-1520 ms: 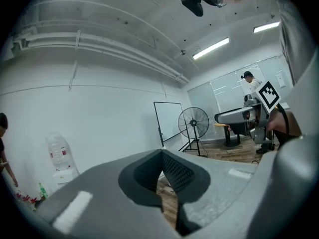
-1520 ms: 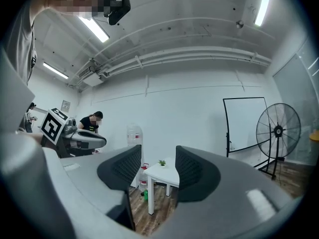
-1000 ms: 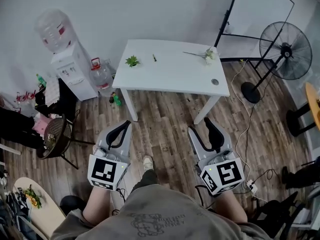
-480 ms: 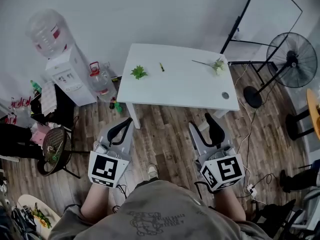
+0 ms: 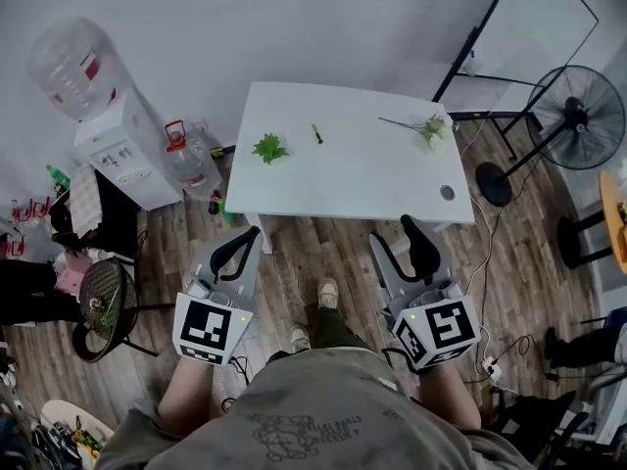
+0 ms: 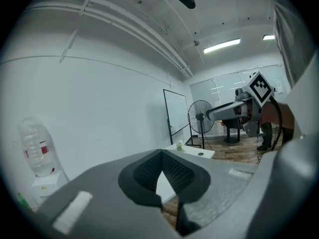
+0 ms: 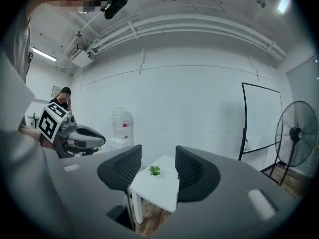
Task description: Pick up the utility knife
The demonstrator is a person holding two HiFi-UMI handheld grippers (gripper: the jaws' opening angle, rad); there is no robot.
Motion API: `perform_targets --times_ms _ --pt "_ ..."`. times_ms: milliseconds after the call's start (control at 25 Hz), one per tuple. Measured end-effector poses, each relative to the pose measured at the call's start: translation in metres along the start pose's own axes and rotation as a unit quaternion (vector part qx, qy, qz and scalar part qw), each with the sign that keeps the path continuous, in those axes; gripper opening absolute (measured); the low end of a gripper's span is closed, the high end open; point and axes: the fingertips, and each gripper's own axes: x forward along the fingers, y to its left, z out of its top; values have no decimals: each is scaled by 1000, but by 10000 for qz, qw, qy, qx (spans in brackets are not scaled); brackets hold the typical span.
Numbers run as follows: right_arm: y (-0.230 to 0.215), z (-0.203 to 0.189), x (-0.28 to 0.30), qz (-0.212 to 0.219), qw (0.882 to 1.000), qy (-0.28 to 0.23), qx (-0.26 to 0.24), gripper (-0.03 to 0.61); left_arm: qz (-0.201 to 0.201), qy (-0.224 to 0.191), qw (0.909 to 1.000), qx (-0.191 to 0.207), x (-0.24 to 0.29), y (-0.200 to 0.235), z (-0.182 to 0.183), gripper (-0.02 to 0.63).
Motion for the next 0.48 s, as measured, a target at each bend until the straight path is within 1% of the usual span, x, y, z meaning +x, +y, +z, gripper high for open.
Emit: perform_targets --times_ms 240,480 --pt "-23 -4 43 48 10000 -30 34 222 50 34 10000 43 34 21 -2 0" --pt "-64 -6 96 143 9998 15 130 221 96 155 9998 92 88 43 -1 0"
